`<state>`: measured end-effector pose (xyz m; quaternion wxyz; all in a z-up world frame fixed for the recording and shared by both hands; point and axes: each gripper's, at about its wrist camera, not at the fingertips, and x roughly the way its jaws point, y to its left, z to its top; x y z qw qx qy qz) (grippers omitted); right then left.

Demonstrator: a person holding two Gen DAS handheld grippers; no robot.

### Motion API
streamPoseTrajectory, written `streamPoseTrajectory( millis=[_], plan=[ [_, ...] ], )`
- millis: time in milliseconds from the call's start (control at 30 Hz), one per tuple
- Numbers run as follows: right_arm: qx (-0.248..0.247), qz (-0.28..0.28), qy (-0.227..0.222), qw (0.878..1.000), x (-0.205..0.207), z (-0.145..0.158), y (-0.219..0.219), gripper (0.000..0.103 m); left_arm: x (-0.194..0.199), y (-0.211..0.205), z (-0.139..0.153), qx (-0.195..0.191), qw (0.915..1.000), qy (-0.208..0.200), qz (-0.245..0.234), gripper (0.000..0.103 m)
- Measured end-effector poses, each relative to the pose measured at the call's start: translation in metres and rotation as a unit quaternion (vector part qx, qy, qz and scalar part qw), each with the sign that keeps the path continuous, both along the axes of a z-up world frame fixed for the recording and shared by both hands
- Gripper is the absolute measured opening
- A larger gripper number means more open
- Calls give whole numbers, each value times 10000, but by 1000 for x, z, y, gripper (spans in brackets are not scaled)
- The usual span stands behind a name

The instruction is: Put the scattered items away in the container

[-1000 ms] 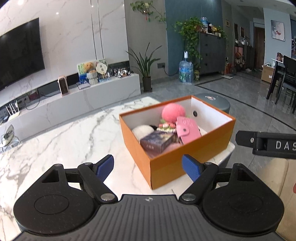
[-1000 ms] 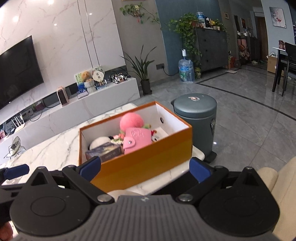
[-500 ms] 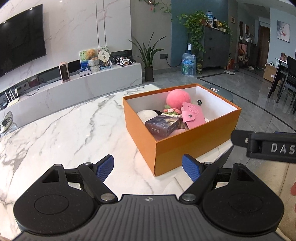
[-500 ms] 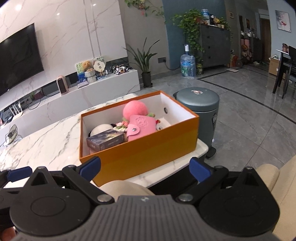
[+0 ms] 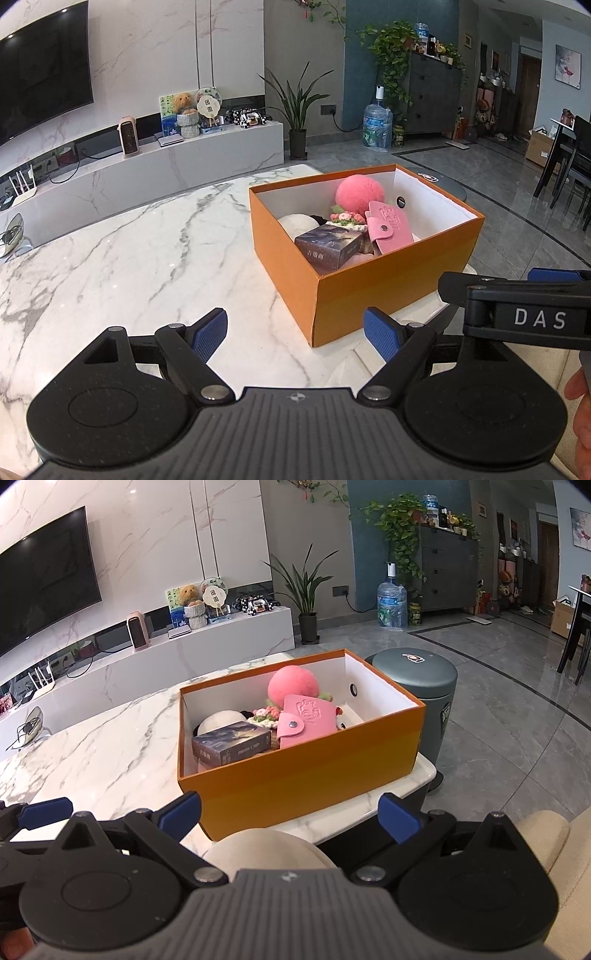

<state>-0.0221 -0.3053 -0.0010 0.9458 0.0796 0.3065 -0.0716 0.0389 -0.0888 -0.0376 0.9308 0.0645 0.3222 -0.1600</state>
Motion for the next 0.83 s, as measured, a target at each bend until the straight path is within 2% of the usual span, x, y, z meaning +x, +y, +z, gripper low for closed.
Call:
streamPoseTrajectory(
  millis=[833],
  plan=[
    [39, 57, -2, 10000, -2, -1, 10, 102, -4, -4, 2, -1, 9998, 11, -182, 96]
  ],
)
